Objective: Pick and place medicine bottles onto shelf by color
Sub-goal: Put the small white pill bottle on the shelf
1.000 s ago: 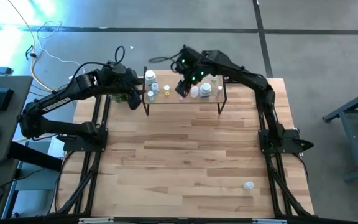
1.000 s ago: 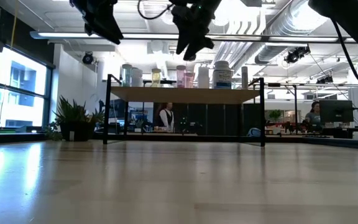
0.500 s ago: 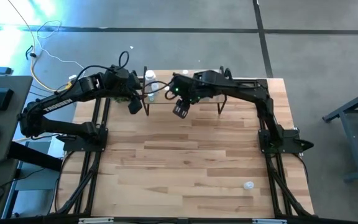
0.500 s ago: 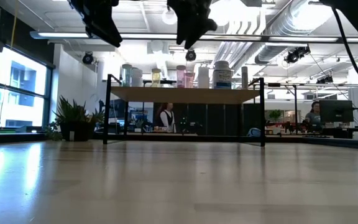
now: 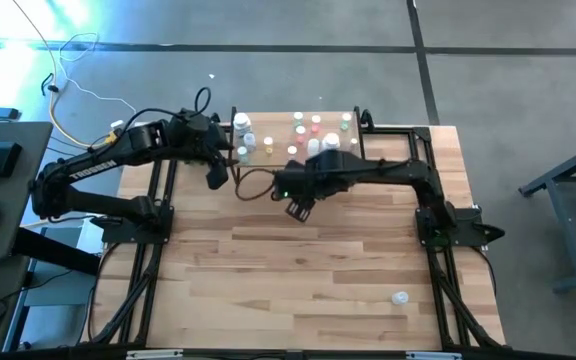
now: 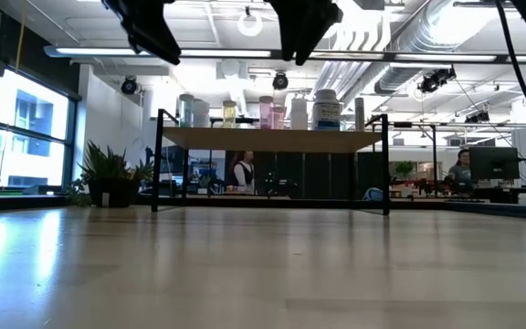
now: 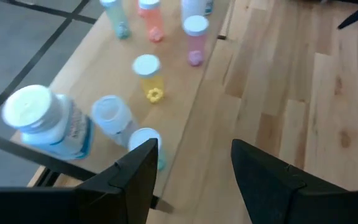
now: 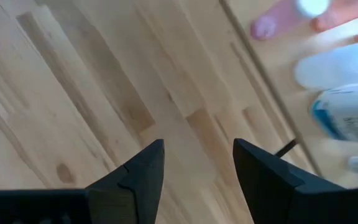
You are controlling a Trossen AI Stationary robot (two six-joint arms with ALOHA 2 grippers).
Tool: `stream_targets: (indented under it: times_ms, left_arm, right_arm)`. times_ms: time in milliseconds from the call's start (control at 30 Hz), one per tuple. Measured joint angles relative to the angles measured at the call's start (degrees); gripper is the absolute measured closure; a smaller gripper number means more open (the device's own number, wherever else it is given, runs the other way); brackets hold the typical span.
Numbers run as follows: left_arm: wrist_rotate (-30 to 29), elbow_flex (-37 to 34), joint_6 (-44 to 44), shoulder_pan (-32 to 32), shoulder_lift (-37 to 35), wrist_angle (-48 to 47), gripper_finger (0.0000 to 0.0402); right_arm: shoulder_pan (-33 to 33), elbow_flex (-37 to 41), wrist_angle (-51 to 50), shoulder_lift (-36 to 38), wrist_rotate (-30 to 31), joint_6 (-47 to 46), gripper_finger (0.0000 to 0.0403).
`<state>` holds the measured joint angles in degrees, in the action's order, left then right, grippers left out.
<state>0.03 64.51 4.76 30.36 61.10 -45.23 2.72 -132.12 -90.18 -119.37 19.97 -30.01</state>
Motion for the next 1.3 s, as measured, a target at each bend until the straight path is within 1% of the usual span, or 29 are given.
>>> stream_targets:
  times_ms: [167,233,367,500,700,1000,1167,1300]
  left_arm:
    - [-0.06,0.0,0.0,-2.92,0.0,-0.02,0.0206]
    - [-0.29,0.0,-0.01,-4.08,0.0,-0.05,0.0206]
    - [-0.35,0.0,-0.02,-5.86,0.0,-0.52,0.0206]
    - [-0.48,0.0,-0.02,-7.28,0.0,-0.66,0.0206]
    - [-0.48,0.0,-0.02,-8.75,0.0,-0.66,0.0206]
    - [-0.48,0.0,-0.03,-9.92,0.0,-0.61,0.0206]
    - [-0.48,0.0,-0.09,-9.92,0.0,-0.59,0.0206]
    - [-0.51,0.0,-1.08,-9.92,0.0,-0.57,0.0206]
  right_arm:
    - [3.11,0.28,0.27,0.03,1.15,-3.17,0.0219]
    - [4.05,1.89,0.21,0.4,1.28,-4.91,0.0219]
    - [5.85,8.79,0.16,3.62,0.94,-9.5,0.0219]
    - [7.95,17.03,0.35,7.28,-0.76,-17.41,0.0219]
    - [11.9,24.59,0.32,12.75,-5.2,-28.3,0.0219]
    - [18.01,35.3,0.19,21.29,-12.88,-40.47,0.0219]
    - [22.07,41.93,0.9,26.1,-16.09,-46.04,0.0219]
    - [25.31,46.81,1.53,29.29,-18.14,-48.82,0.0219]
